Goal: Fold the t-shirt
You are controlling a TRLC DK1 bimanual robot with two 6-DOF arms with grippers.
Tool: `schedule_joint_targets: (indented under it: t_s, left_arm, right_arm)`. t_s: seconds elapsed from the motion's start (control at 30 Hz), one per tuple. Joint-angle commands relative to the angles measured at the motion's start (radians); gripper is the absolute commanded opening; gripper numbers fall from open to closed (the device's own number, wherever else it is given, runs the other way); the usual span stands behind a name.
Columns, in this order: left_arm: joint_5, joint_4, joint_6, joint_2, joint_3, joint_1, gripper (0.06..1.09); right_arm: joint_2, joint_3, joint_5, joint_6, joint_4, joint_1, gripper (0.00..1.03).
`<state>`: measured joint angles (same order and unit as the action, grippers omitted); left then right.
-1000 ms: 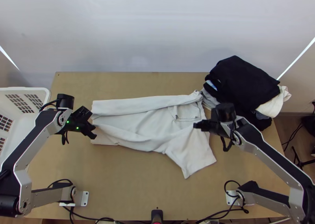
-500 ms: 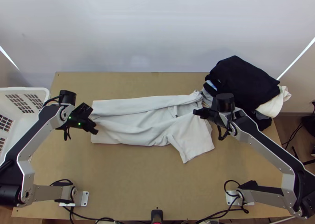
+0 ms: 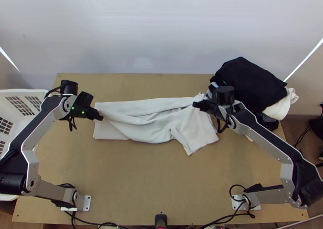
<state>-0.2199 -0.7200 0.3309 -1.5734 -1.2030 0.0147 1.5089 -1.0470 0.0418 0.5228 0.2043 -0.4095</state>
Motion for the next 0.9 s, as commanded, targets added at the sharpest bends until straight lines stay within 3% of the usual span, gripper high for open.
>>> schedule_joint_targets:
  t_s: [0.0, 0.2, 0.4, 0.87]
  left_arm:
    - [0.002, 0.03, -0.066, -0.034, -0.046, -0.009, 0.09]
    - [0.004, 0.031, -0.07, -0.042, -0.049, 0.004, 0.09]
    - [0.073, 0.031, -0.066, -0.063, -0.047, 0.024, 0.09]
    - [0.088, 0.057, -0.095, -0.109, -0.044, 0.044, 0.09]
  right_arm:
    - [0.093, -0.088, -0.017, -0.007, -0.008, -0.014, 0.03]
    - [0.132, -0.116, -0.059, -0.007, -0.014, -0.014, 0.03]
    - [0.159, -0.131, -0.115, -0.024, -0.039, -0.025, 0.03]
    - [0.229, -0.157, -0.192, -0.067, -0.102, -0.041, 0.03]
